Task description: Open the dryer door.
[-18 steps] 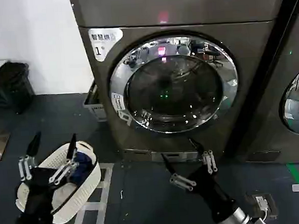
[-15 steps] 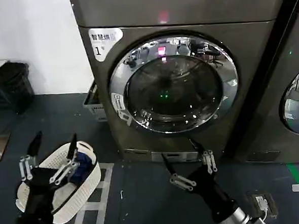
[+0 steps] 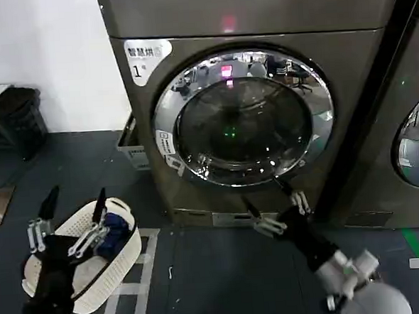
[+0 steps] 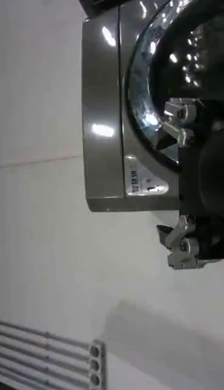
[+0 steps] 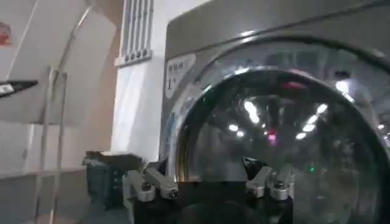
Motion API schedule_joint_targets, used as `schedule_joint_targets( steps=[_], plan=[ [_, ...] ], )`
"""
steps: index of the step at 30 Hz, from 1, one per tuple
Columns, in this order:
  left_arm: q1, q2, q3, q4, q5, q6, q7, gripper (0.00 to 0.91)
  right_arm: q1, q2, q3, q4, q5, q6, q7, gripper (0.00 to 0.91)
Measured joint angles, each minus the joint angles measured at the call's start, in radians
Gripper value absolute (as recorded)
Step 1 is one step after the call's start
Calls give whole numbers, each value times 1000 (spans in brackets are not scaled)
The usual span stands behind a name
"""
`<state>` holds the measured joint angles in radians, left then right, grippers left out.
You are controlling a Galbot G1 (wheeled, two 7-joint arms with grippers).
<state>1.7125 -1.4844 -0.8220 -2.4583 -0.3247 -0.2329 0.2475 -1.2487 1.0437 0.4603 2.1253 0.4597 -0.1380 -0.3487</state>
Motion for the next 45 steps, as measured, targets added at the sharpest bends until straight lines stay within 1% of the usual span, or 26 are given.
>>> schedule_joint_targets(
  steps=[1, 4, 5, 6, 7, 8, 10, 16, 19, 22, 24, 27, 32, 37, 45],
  plan=[
    [0, 0, 0, 1, 0, -2, 0, 907, 31, -20, -20, -22, 8, -6, -8, 907],
    [3, -2, -1, 4, 2, -3, 0, 907, 124, -56, -80, -77, 39, -44, -28, 907],
    [4, -3, -2, 4, 4, -3, 0, 907, 154, -61, -99, -91, 47, -59, -28, 907],
    [7, -3, -3, 4, 6, -2, 0, 907, 189, -62, -123, -107, 53, -87, -30, 907],
    [9, -3, -6, 1, 6, -1, 0, 907, 222, -62, -144, -123, 54, -114, -36, 907],
    [11, -3, -9, -2, 5, 0, 0, 907, 253, -61, -164, -137, 45, -127, -56, 907],
    [14, -3, -14, -7, 4, 0, 0, 907, 314, -49, -199, -169, 26, -133, -107, 907],
    [30, -8, -8, -7, 20, 4, -4, 907, 448, 8, -278, -293, 20, -107, -197, 907],
    [33, -12, -3, -11, 25, 3, -4, 907, 514, 35, -316, -362, 19, -87, -211, 907],
    [37, -12, -2, -14, 26, 3, -4, 907, 586, 59, -354, -430, 19, -78, -217, 907],
    [39, -12, -3, -14, 25, 2, -4, 907, 626, 74, -374, -470, -1, -57, -217, 907],
    [39, -12, -3, -14, 27, 2, -4, 907, 683, 104, -401, -526, -6, -53, -222, 907],
    [34, -8, -3, -8, 27, 3, -4, 907, 741, 153, -433, -593, -12, -53, -228, 907],
    [31, -4, -8, -5, 26, 6, -4, 907, 772, 200, -462, -635, -30, -53, -232, 907],
    [27, -4, -11, -1, 24, 7, -3, 907, 809, 255, -485, -705, -39, -55, -237, 907]
  ],
)
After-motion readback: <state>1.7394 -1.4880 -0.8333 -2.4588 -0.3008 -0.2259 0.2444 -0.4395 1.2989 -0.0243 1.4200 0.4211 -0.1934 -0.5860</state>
